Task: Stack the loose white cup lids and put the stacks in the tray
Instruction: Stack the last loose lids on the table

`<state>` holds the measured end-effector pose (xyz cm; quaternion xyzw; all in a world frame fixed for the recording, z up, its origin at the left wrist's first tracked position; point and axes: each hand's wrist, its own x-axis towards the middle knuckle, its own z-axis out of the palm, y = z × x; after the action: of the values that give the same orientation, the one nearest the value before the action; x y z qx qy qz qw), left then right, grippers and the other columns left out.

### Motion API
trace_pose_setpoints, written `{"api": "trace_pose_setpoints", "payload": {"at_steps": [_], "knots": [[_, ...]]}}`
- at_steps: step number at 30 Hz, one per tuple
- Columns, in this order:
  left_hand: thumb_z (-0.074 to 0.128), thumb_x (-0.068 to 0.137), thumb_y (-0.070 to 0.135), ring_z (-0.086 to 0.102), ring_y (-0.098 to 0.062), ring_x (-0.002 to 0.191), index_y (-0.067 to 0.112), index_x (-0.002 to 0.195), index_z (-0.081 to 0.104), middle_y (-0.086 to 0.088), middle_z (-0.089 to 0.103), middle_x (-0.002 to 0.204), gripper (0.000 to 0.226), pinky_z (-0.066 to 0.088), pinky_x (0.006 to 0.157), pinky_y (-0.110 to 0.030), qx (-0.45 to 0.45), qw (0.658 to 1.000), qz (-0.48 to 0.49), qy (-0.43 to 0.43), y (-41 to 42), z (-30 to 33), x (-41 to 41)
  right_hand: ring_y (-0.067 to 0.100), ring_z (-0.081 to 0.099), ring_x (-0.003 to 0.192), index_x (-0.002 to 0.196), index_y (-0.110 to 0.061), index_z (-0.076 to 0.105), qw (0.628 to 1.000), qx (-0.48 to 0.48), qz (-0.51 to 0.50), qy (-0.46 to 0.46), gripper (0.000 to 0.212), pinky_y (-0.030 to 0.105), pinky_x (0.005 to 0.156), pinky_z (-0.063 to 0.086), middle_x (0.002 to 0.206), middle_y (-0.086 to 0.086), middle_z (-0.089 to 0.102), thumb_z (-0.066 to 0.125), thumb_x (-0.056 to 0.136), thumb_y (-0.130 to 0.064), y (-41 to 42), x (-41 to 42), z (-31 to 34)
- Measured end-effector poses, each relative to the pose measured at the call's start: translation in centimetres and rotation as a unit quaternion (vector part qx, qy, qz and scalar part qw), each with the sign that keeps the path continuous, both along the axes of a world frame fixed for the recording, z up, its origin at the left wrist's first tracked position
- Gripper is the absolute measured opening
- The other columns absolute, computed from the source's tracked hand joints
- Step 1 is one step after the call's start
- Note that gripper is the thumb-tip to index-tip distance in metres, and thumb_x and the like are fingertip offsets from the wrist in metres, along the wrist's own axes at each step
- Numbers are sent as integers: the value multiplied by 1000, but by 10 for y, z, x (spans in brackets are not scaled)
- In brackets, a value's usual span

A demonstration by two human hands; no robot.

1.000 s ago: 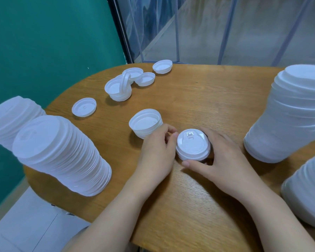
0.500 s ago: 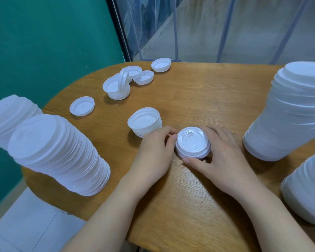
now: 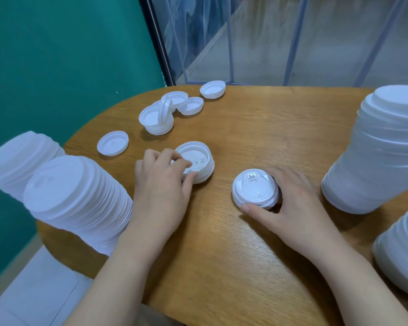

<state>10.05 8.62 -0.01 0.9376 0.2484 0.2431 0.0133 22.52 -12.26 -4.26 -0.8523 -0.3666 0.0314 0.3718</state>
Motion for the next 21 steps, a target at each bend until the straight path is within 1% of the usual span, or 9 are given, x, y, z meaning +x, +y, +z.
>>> {"api": "trace_pose_setpoints", "payload": {"at_steps": [3, 5, 7, 11, 16, 21], "knots": [[82, 85, 20, 55, -31, 95, 17, 89, 81, 4, 70, 99, 6, 20, 81, -33, 20, 1000, -11, 12, -1, 1, -1, 10, 45, 120, 129, -31, 60, 1000, 1, -5, 1, 67, 28, 97, 33, 119, -21, 56, 78, 72, -61, 1, 0, 0], [85, 82, 17, 57, -30, 92, 18, 85, 80, 5, 70, 94, 6, 15, 78, -30, 32, 999, -17, 15, 1, 2, 0, 10, 44, 121, 130, -31, 59, 1000, -1, -8, 4, 69, 27, 98, 32, 122, -19, 57, 78, 72, -61, 1, 0, -1], [86, 79, 13, 58, -29, 90, 19, 83, 79, 6, 70, 90, 10, 16, 76, -31, 34, 999, -20, 19, 1, 0, 0, 9, 44, 122, 132, -31, 58, 1000, -3, -8, 5, 70, 26, 99, 31, 123, -19, 56, 77, 72, -62, 1, 1, 0], [84, 78, 5, 60, -30, 86, 17, 84, 79, 5, 71, 87, 15, 23, 80, -37, 39, 999, -30, 17, -1, -4, 0, 9, 44, 122, 132, -30, 58, 1000, -7, -5, 4, 71, 27, 99, 32, 119, -22, 54, 76, 72, -63, 0, 1, 1], [82, 82, 9, 58, -29, 86, 19, 84, 76, 5, 68, 84, 12, 23, 83, -38, 51, 997, -49, 23, -1, -4, 3, 7, 42, 125, 135, -31, 56, 1000, -16, 3, 6, 76, 27, 101, 31, 121, -26, 49, 78, 70, -62, -1, 2, 3], [83, 82, 15, 54, -20, 89, 25, 82, 69, 14, 64, 86, 17, 16, 83, -30, 6, 998, -57, 11, -1, 4, 0, 7, 42, 126, 137, -32, 55, 1000, -20, 12, 3, 76, 27, 101, 30, 120, -27, 47, 82, 72, -58, -3, 2, 3]]}}
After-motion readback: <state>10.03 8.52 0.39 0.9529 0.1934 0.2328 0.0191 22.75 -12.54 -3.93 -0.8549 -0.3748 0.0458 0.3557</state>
